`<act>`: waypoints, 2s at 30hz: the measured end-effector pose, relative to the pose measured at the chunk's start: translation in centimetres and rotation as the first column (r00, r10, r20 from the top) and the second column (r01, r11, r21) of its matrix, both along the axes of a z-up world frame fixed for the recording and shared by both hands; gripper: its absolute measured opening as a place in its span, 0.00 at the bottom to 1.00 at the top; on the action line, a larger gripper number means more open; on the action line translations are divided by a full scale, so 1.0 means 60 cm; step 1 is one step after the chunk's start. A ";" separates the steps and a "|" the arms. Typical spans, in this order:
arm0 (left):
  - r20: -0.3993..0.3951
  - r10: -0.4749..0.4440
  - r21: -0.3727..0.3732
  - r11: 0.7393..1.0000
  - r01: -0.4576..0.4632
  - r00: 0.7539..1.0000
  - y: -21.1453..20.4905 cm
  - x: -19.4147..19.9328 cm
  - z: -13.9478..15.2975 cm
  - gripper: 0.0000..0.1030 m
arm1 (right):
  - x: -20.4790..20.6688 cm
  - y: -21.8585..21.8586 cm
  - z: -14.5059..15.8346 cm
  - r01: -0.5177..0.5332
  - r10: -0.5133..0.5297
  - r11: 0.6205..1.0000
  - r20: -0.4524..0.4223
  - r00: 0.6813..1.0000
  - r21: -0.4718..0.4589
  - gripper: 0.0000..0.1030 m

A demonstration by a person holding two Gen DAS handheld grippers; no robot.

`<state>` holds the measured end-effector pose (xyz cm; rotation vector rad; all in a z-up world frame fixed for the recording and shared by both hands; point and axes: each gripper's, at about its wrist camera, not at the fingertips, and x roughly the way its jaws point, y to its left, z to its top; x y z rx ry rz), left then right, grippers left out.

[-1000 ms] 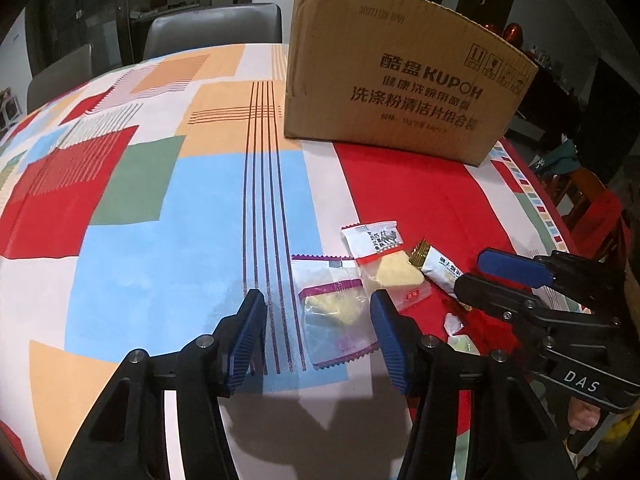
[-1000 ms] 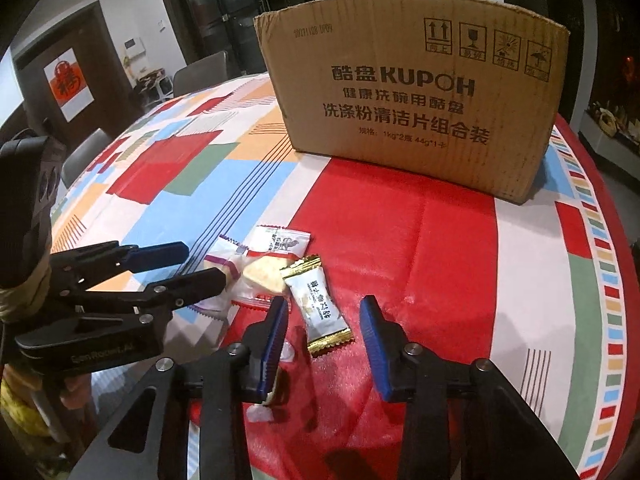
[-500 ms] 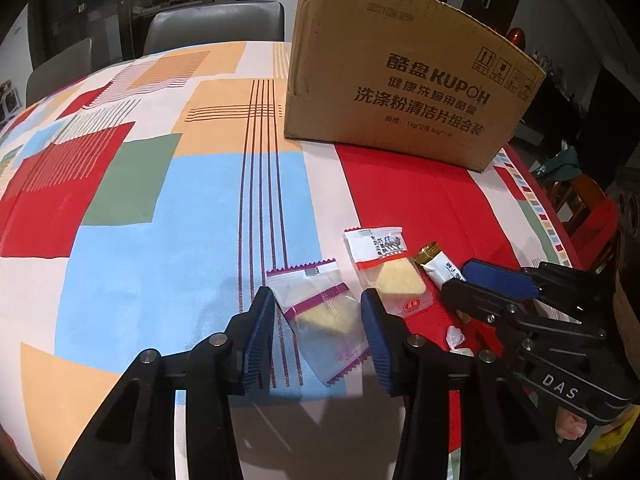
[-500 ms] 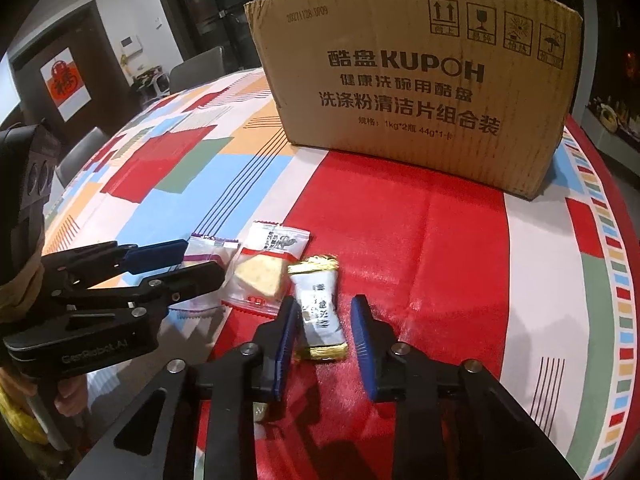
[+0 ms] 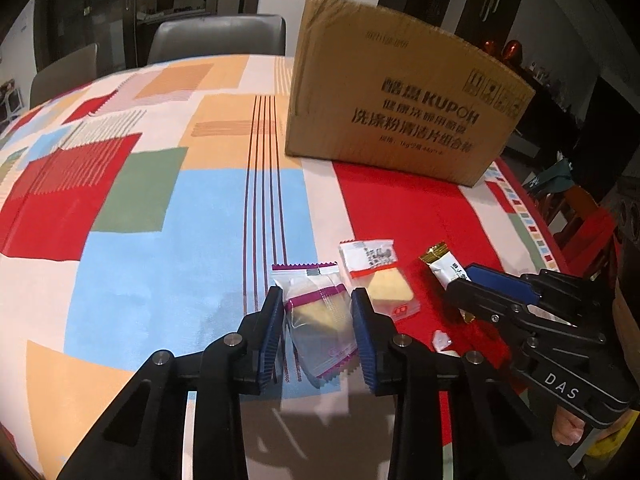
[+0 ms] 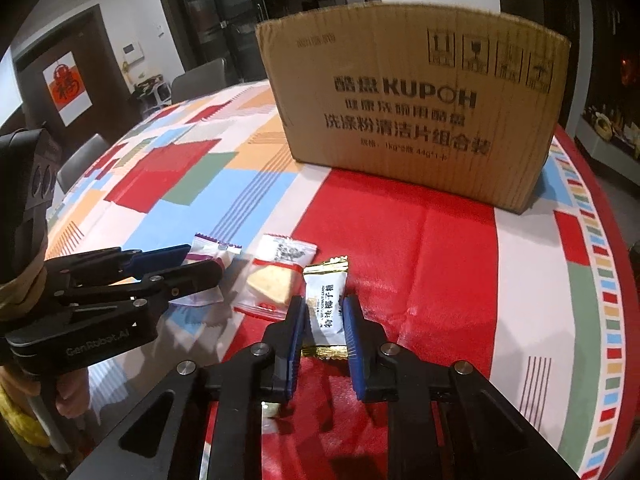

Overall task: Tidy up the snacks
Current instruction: 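Grasp the clear cake packet with the left tool while the right tool grasps the gold-white bar, then carry both snacks into the box and open both tools to release them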

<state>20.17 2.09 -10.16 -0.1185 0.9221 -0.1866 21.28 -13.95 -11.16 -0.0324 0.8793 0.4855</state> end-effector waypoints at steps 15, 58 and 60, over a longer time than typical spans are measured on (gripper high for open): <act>0.195 -0.023 -0.020 0.999 0.027 0.981 -0.007 -0.053 0.123 0.33 | -0.045 -0.015 0.104 0.015 -0.024 0.998 0.152 0.988 0.062 0.20; 0.378 -0.151 0.017 0.988 0.156 0.914 -0.073 0.205 0.270 0.33 | 0.141 -0.083 0.266 0.149 -0.178 0.983 0.384 0.906 0.106 0.21; 0.367 -0.153 0.018 0.987 0.157 0.918 -0.075 0.223 0.265 0.33 | 0.152 -0.081 0.263 0.158 -0.184 0.982 0.378 0.907 0.099 0.21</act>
